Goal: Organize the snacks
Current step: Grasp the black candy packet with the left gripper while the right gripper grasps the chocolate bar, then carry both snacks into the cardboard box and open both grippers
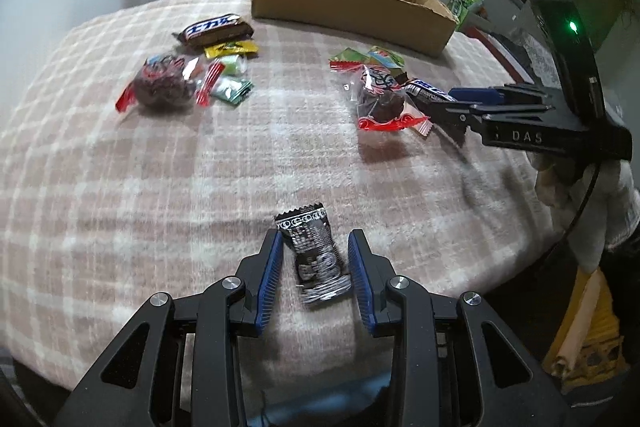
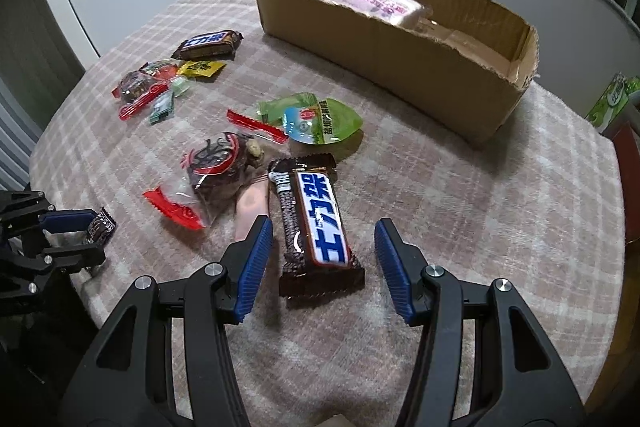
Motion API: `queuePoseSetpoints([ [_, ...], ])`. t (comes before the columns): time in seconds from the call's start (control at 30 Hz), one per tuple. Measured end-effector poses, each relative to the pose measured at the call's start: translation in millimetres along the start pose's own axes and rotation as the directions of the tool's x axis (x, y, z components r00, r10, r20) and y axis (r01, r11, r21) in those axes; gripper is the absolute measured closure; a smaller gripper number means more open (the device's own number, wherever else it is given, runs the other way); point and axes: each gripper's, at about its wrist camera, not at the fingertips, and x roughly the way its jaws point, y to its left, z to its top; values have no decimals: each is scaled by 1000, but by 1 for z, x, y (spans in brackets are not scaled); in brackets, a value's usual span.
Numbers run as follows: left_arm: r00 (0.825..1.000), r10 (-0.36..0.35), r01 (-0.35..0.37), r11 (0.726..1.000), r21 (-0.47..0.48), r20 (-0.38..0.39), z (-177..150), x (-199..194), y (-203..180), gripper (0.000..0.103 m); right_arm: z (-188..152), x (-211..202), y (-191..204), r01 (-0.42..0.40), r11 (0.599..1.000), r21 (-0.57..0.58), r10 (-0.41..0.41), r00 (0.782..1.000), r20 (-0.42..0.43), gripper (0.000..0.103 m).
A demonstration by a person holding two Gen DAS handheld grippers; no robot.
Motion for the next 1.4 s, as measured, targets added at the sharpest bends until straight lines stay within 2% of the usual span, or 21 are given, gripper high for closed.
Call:
queuePoseSetpoints([
  [0.23,998,53,-55,994,92,18,-1,3,-9,71,3,8,-5,-9,1000,14,9,1000,-18,47],
  [0.4,998,55,-58,991,118,28,0,4,-9,72,5,11,-2,6,1000,3,-6,1000,-25,48],
  [0.5,998,55,-59,991,124,36,0,4,-8,75,4,11,1,9,1000,-12,-9,1000,-27,53],
  [0.57,998,49,-54,991,120,38,0,4,-5,79,4,11,1,5,1000,-11,-5,1000,-29,61],
  [0.67,999,29,-33,994,107,34,1,3,0,81,3,10,1,1,1000,-12,-1,999,-32,67],
  [0.87,999,16,-19,995,93,40,0,3,2,81,3,7,2,3,1000,-5,-3,1000,-27,72],
  [1.4,997,-41,39,999,33,65,6,-10,14,81,-2,-22,-6,-14,999,35,13,999,30,73],
])
